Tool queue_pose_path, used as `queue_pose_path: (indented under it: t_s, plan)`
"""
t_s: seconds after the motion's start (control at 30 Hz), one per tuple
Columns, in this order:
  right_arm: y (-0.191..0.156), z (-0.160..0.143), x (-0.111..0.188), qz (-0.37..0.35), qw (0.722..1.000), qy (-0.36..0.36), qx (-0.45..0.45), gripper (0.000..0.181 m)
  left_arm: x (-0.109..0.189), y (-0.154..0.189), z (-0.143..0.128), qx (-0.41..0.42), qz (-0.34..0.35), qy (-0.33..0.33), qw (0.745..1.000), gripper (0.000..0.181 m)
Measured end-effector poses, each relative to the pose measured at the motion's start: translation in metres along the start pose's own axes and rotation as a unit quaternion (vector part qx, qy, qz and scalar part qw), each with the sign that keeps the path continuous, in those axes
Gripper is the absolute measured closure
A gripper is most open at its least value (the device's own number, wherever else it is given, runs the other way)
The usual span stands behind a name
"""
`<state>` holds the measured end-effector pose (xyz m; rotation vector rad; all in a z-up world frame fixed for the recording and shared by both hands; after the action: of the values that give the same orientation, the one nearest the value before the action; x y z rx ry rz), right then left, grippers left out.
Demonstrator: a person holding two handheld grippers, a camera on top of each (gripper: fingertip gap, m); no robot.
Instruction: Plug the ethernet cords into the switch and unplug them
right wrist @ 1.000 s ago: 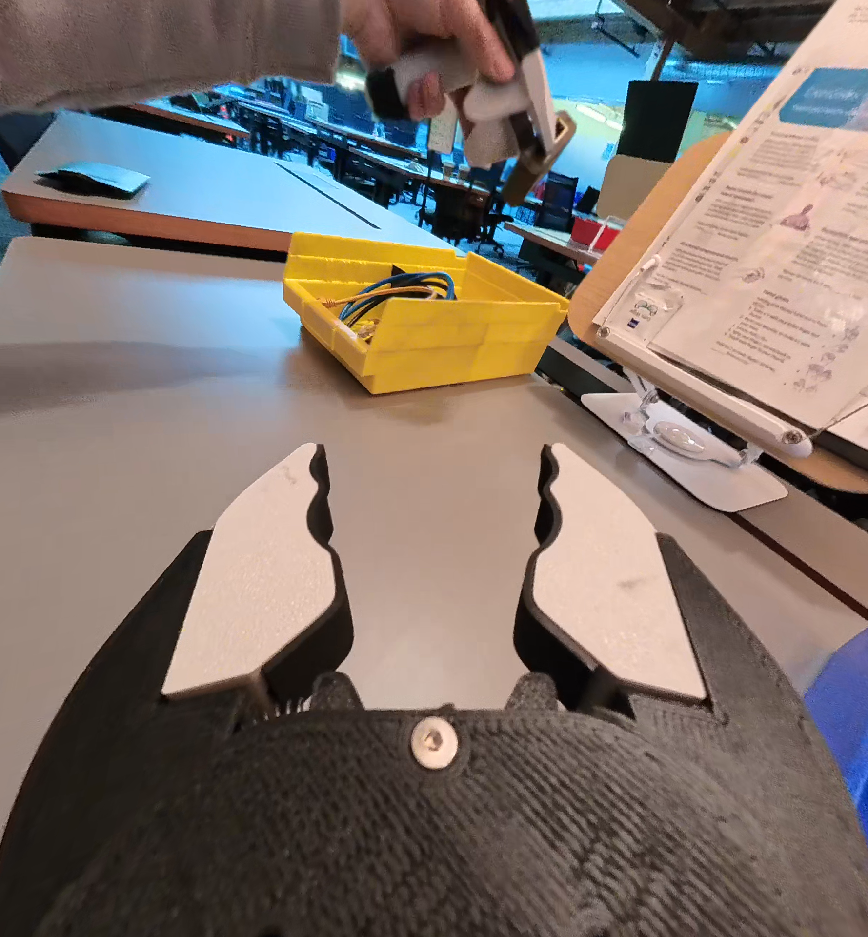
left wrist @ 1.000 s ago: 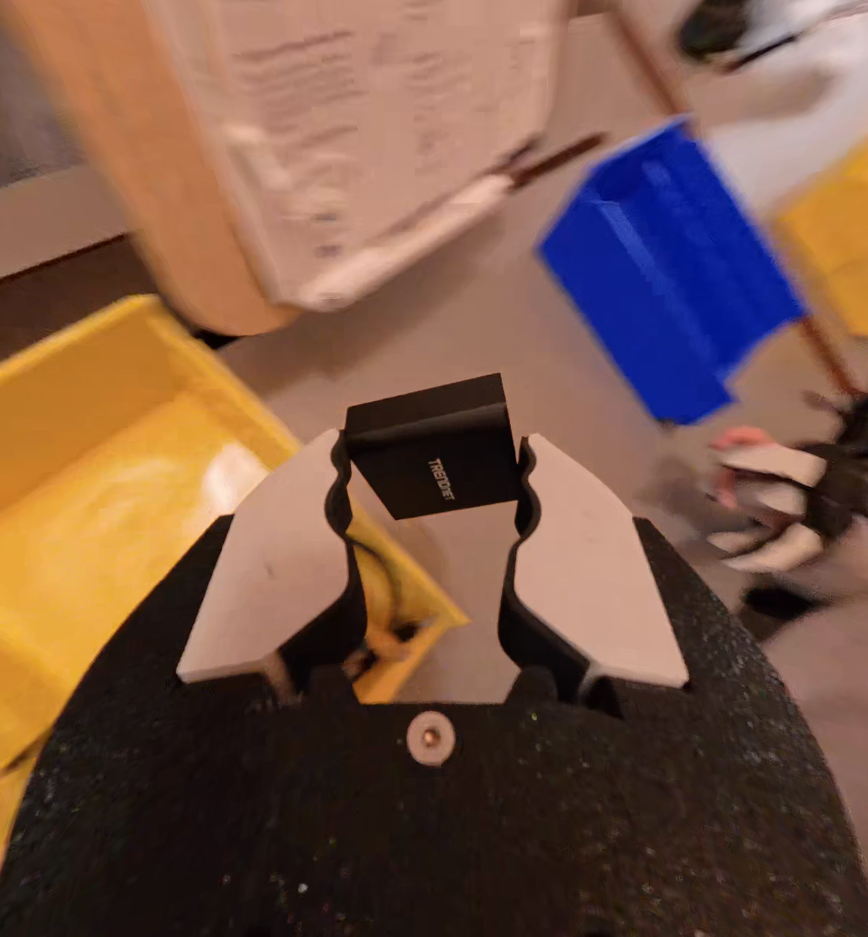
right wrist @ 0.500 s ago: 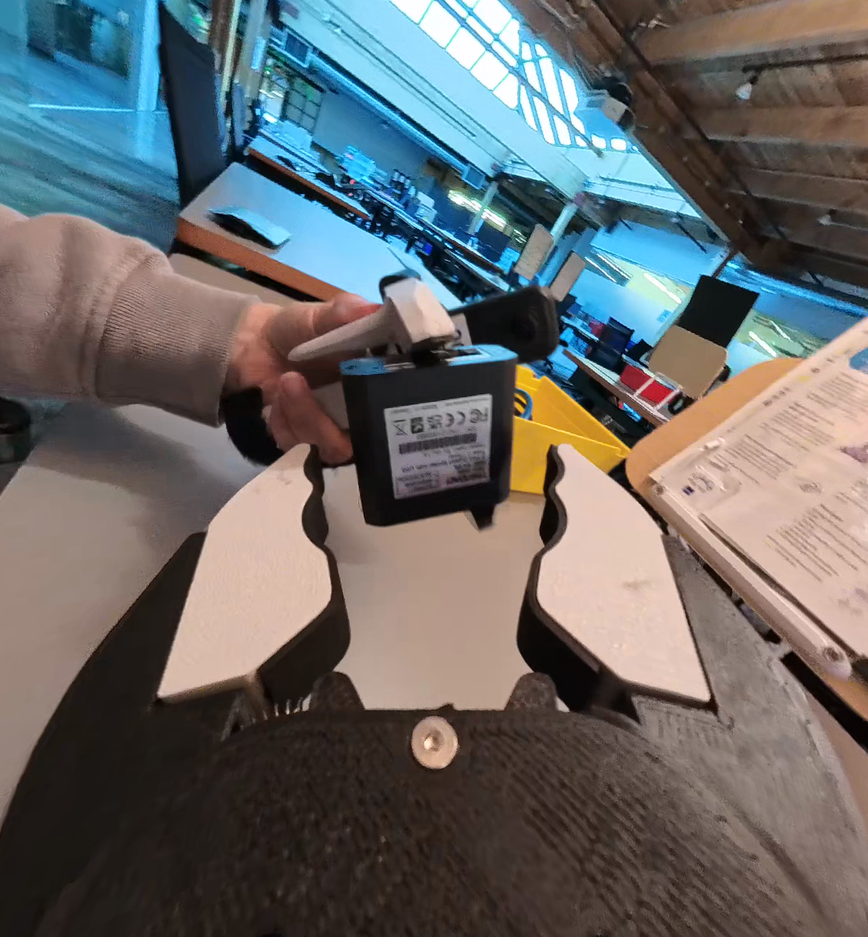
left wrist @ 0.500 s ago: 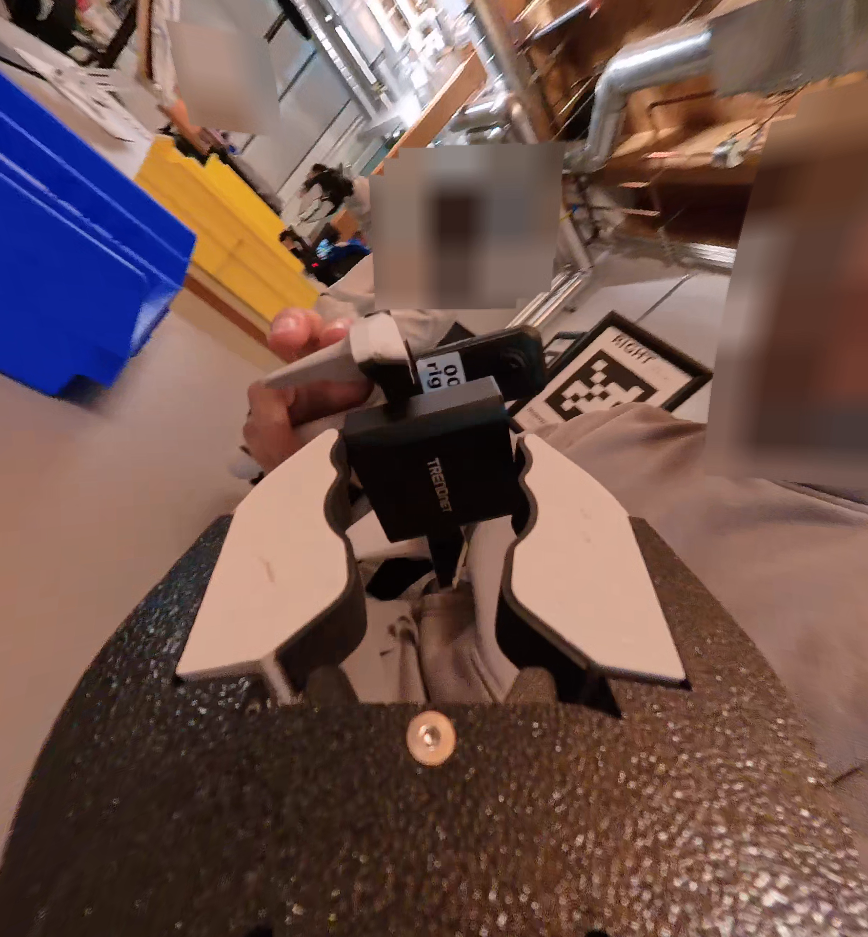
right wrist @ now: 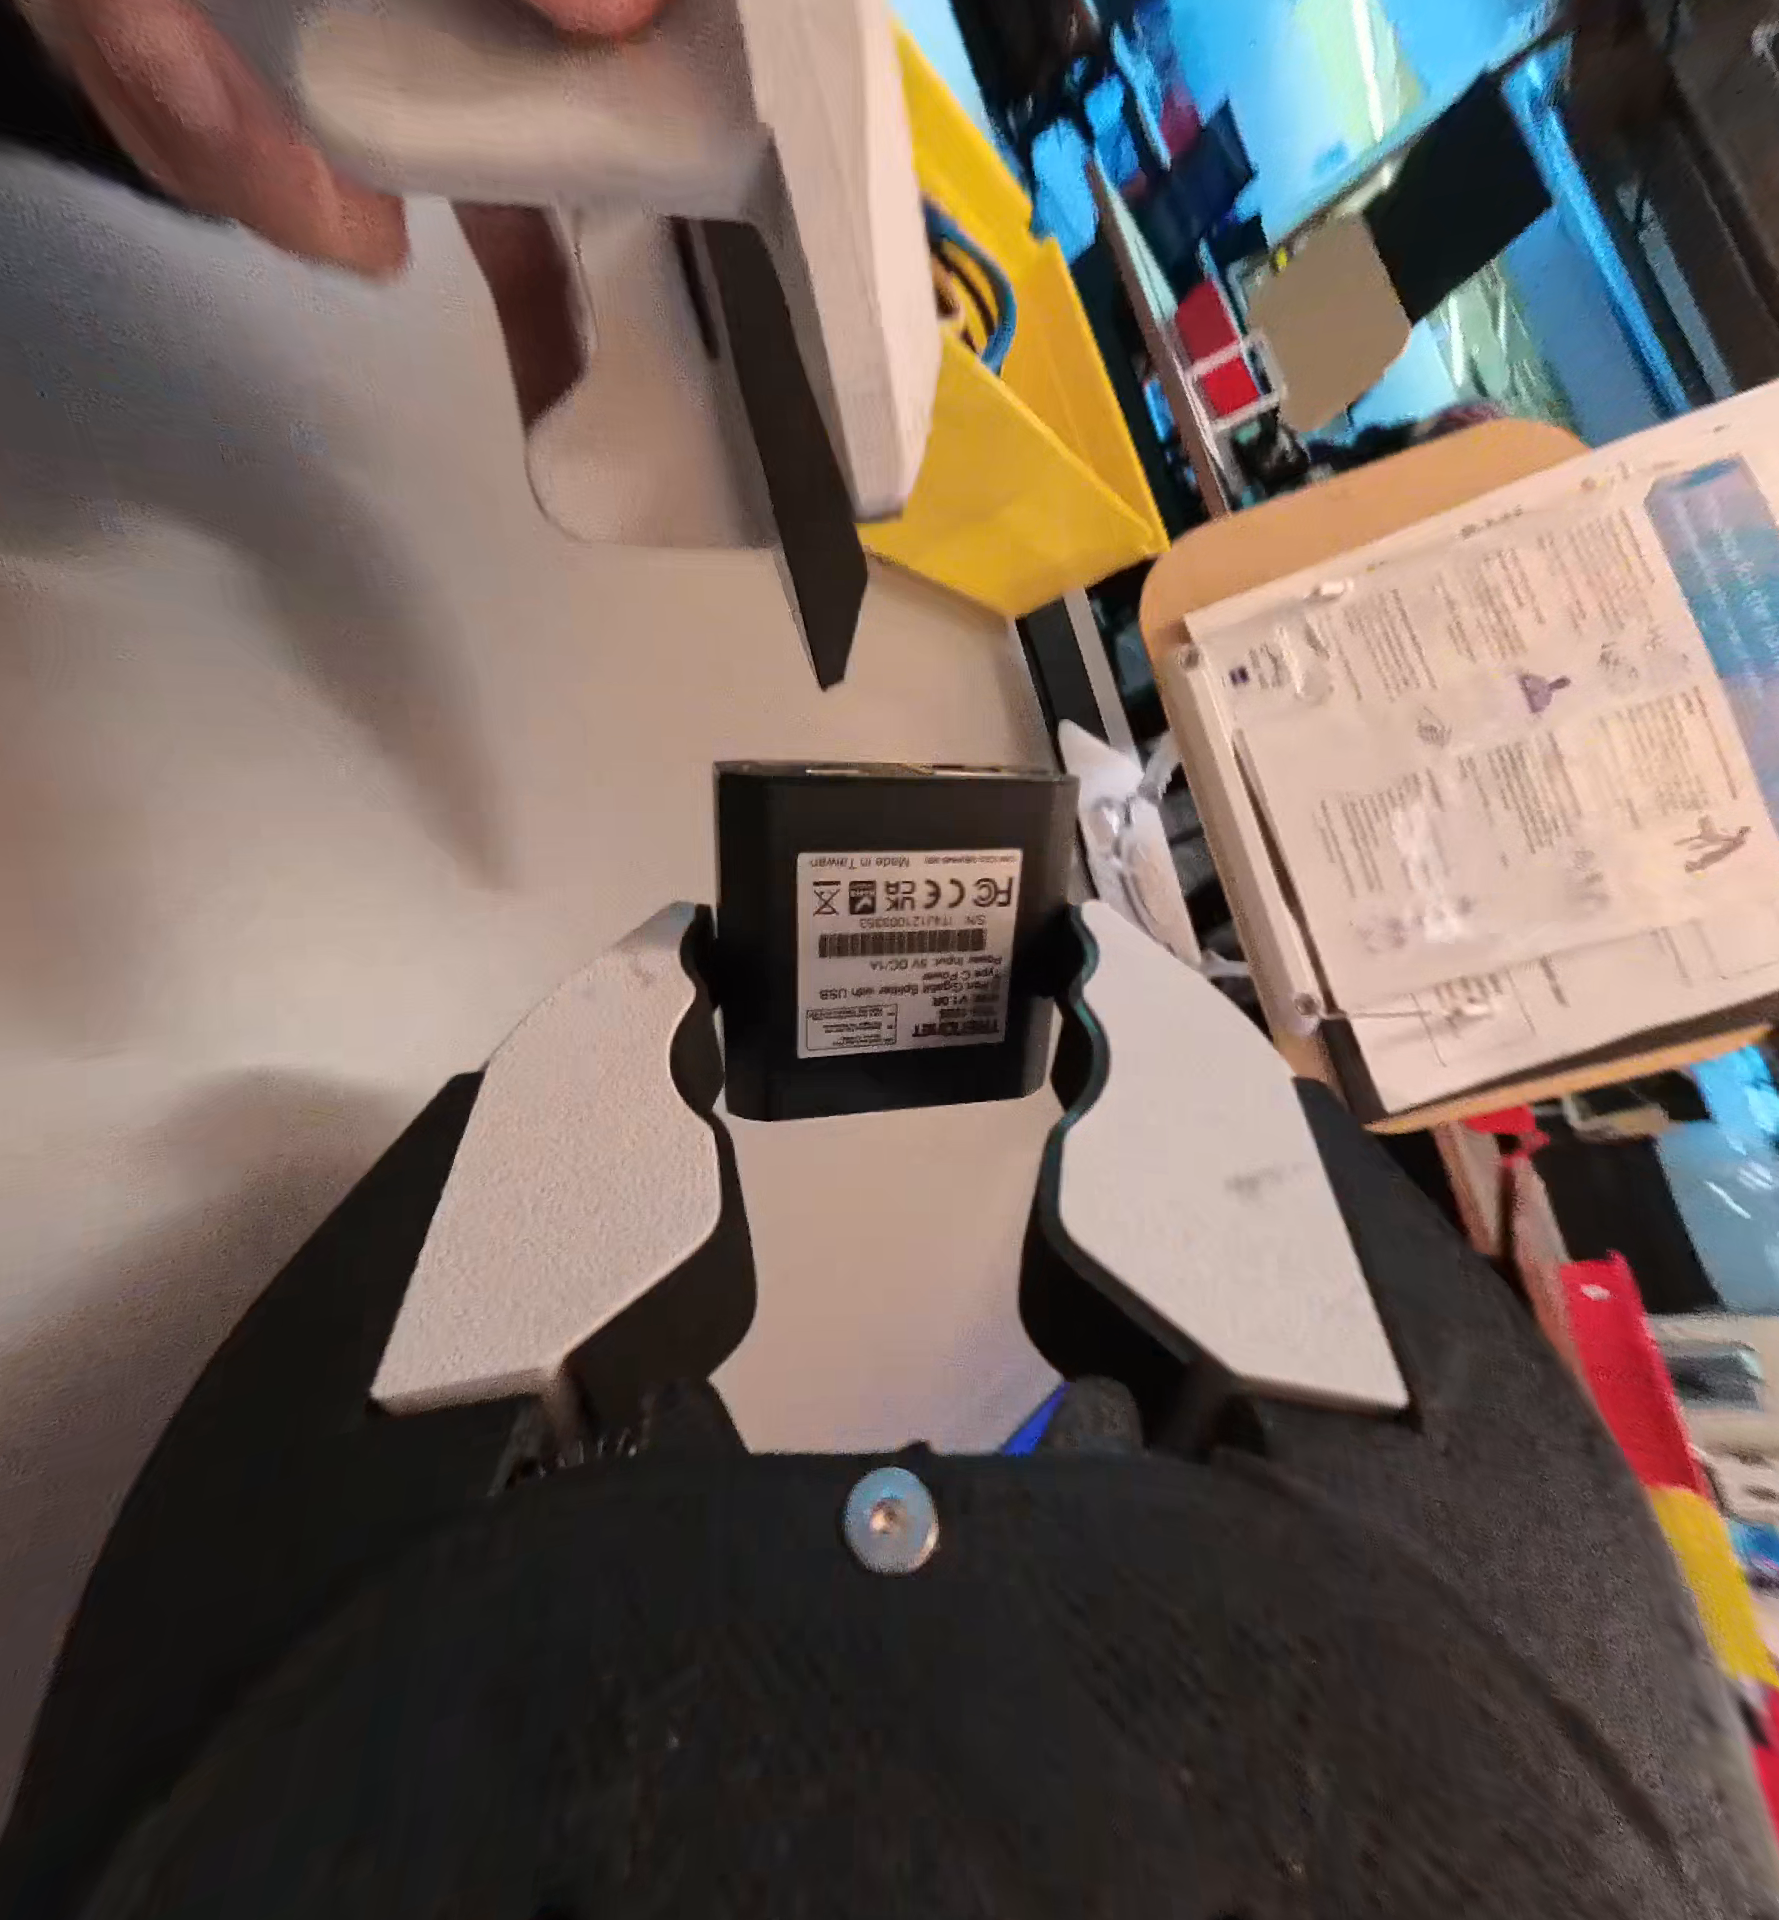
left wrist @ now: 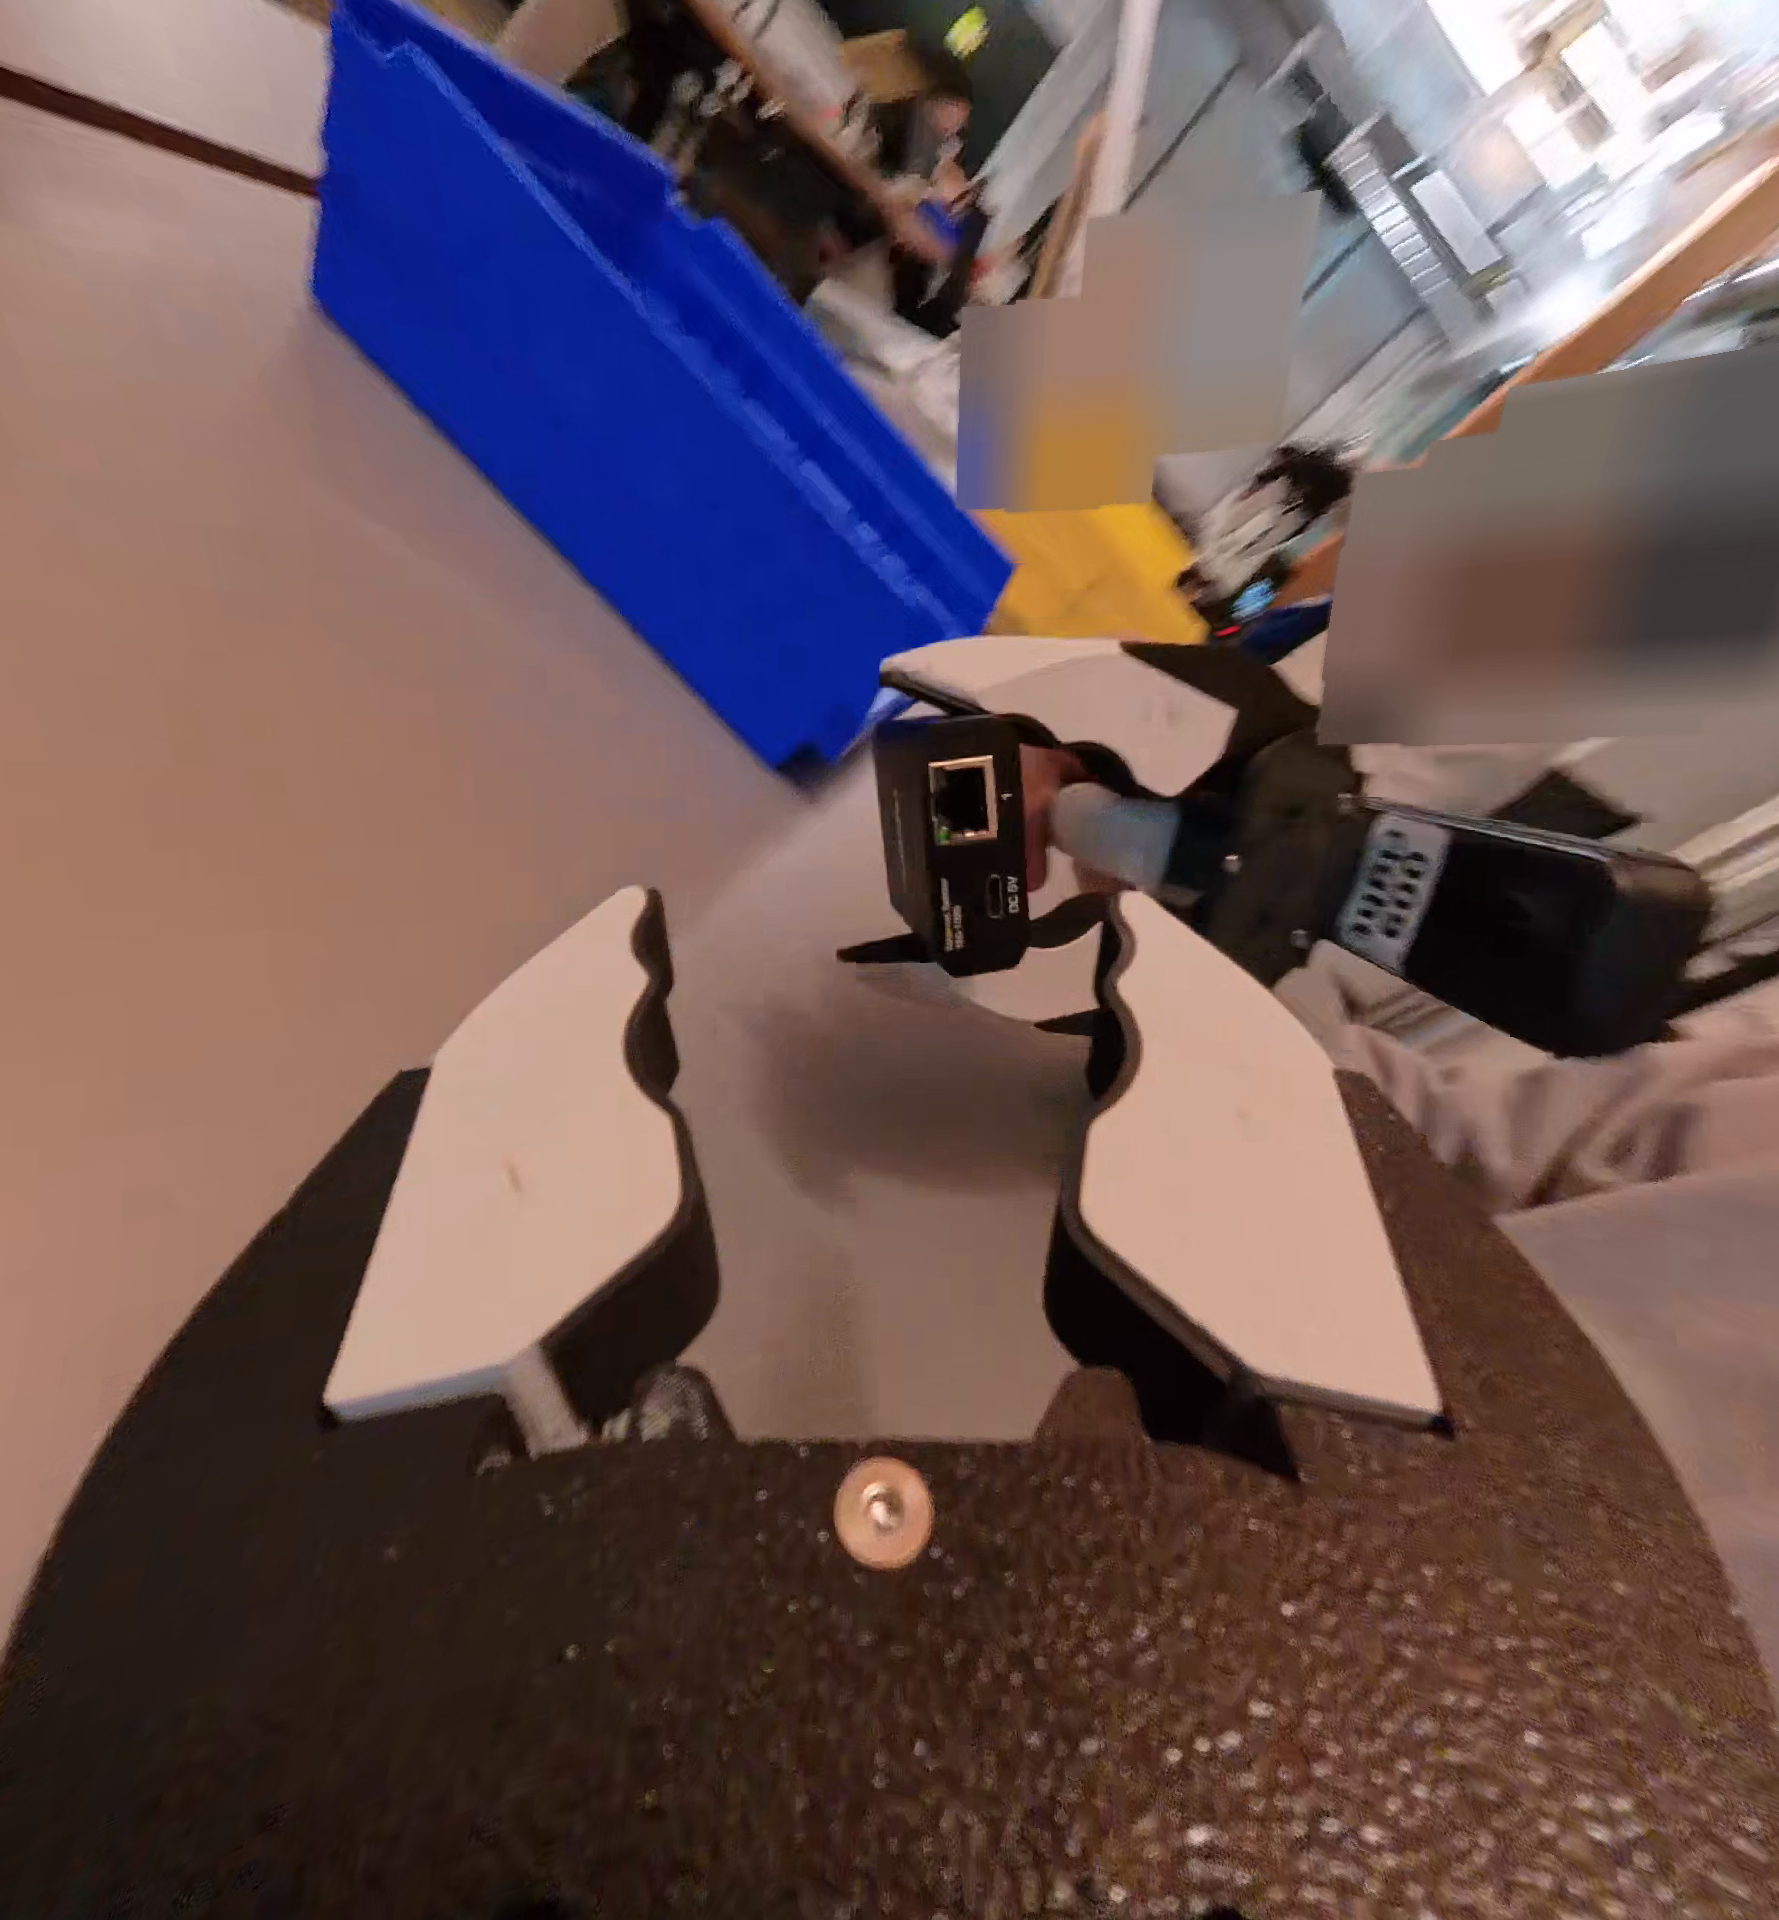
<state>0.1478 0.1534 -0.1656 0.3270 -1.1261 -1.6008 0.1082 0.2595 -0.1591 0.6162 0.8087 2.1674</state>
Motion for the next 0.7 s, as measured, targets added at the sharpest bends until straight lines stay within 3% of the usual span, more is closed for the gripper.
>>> queue_pose_path:
  t_s: [0.07, 0.13, 0.2, 0.3, 0.4, 0.47, 0.53, 0.6, 0.7]
  plan:
    - [-0.008, 0.003, -0.007, 0.003, 1.000, -0.009, 0.016, 0.119, -0.008, 0.001, -0.006, -0.012, 0.043, -0.021, 0.999, 0.109]
    - [-0.018, 0.010, -0.011, 0.016, 0.999, -0.010, 0.039, 0.118, -0.017, 0.004, -0.013, -0.008, 0.044, -0.043, 0.998, 0.122]
    - [-0.025, 0.015, -0.013, 0.023, 0.999, -0.006, 0.048, 0.119, -0.021, 0.004, -0.018, -0.012, 0.035, -0.050, 0.998, 0.156]
    - [-0.027, 0.015, -0.012, 0.023, 0.999, 0.027, 0.040, 0.119, -0.021, 0.002, -0.019, 0.007, -0.001, -0.054, 0.999, 0.157]
    - [-0.027, 0.021, -0.005, 0.059, 0.992, 0.113, -0.004, 0.119, -0.016, 0.001, -0.020, 0.061, -0.087, -0.059, 0.993, 0.158]
    - [-0.021, 0.029, 0.005, 0.079, 0.971, 0.206, -0.093, 0.118, -0.012, 0.006, -0.018, 0.097, -0.157, -0.049, 0.982, 0.158]
    - [-0.015, 0.034, 0.014, 0.096, 0.932, 0.297, -0.184, 0.113, -0.012, 0.012, -0.016, 0.130, -0.202, -0.043, 0.970, 0.158]
    - [-0.014, 0.031, 0.016, 0.106, 0.916, 0.320, -0.216, 0.112, -0.013, 0.016, -0.016, 0.145, -0.227, -0.041, 0.962, 0.158]
    - [-0.017, 0.025, 0.011, 0.097, 0.927, 0.300, -0.204, 0.108, -0.014, 0.019, -0.016, 0.160, -0.232, -0.043, 0.958, 0.158]
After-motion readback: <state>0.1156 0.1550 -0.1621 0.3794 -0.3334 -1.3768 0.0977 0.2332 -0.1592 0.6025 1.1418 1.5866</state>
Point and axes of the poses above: each gripper's, where its closed fingertips meet, x back along the fingers, z out of its top, y = z × x across the jaws, the point moved 5 cm from there along x, back along the fingers, and after that the axes turned 4 degrees about x, right-handed, at the moved point
